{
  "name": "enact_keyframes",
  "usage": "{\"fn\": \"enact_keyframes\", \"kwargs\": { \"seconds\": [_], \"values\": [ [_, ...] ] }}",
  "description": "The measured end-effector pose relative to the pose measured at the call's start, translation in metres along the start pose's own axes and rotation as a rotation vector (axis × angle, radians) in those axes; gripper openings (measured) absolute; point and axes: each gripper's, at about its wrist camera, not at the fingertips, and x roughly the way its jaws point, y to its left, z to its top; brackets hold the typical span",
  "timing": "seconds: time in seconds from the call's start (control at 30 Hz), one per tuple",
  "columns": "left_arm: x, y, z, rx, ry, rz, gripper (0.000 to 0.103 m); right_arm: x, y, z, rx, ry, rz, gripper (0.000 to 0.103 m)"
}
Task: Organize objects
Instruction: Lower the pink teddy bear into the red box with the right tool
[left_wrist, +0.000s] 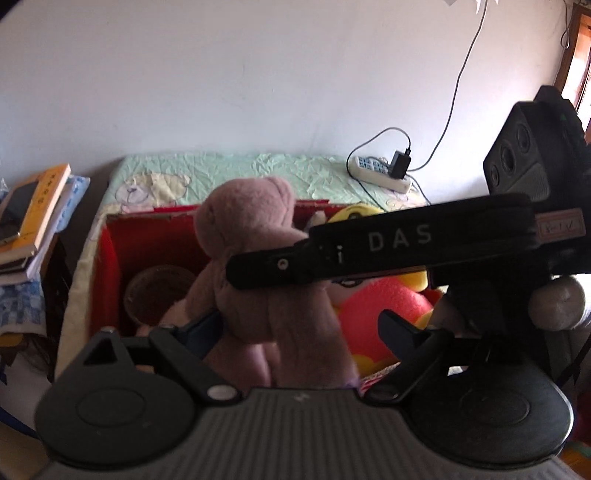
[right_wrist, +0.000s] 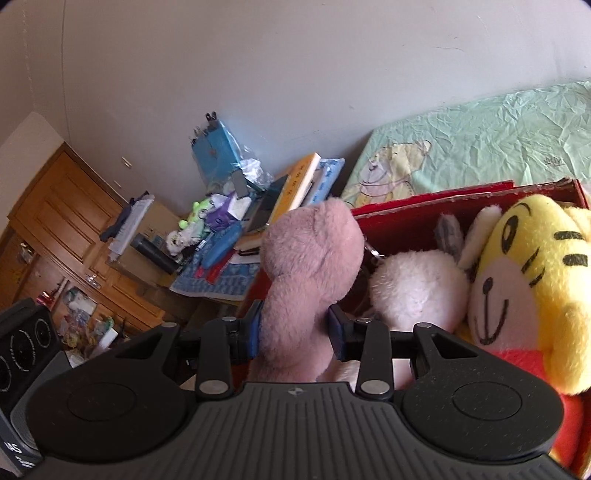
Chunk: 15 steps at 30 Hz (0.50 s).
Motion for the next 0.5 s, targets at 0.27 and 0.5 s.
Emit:
{"fn": "enact_keyframes", "kwargs": {
  "seconds": [0.27,0.5],
  "values": [
    [0.028,0.002,-0.001,-0.01,0.088,0.024,0.091,-0.011,-0.024,-0.002,0.057,0.003,-0.001,0.036],
    [0.028,0.002,-0.001,0.023,0.112,0.053,0.094,-0.011,-0.026,-0.005,0.075,0.009,0.019,0.035]
  ]
}}
